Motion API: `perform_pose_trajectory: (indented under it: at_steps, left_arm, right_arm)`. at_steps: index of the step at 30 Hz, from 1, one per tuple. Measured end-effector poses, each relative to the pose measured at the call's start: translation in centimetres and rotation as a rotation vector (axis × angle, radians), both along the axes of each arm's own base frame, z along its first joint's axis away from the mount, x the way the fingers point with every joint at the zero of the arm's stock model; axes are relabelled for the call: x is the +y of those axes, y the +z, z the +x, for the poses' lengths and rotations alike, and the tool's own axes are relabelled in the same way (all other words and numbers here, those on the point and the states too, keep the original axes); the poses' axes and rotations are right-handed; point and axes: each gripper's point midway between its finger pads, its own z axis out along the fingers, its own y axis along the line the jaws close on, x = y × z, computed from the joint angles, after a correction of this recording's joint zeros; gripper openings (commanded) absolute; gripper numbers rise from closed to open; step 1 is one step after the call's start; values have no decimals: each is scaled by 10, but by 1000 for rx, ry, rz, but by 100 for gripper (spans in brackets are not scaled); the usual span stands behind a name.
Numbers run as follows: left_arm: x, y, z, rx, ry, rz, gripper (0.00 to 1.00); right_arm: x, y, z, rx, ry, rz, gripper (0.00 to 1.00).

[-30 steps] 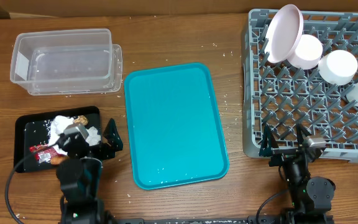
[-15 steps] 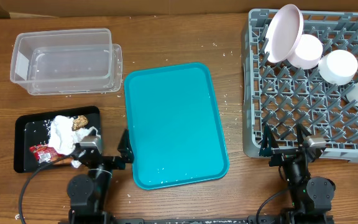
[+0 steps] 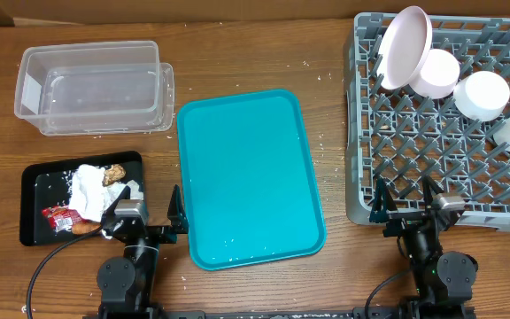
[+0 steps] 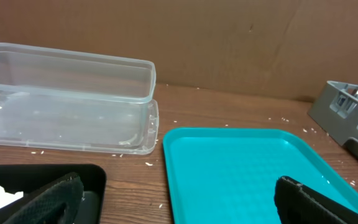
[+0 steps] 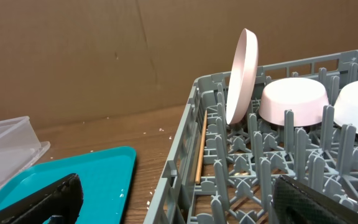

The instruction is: Sort waste into correct bins and load items into the dishwasher

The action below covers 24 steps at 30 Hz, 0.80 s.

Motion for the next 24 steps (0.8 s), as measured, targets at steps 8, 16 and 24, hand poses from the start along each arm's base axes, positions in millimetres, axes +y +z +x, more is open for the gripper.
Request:
perform_pose_trajectory:
  at_steps: [8, 16, 24]
  left_arm:
    - [1, -9, 2, 39, 5, 16, 100]
    - [1, -10, 2, 41, 5, 20, 100]
    - [1, -10, 2, 41, 5, 20, 100]
  right_arm:
    - [0, 0, 0, 0, 0, 0, 100]
    - [0, 0, 0, 0, 0, 0, 100]
    - [0, 0, 0, 0, 1, 0, 100]
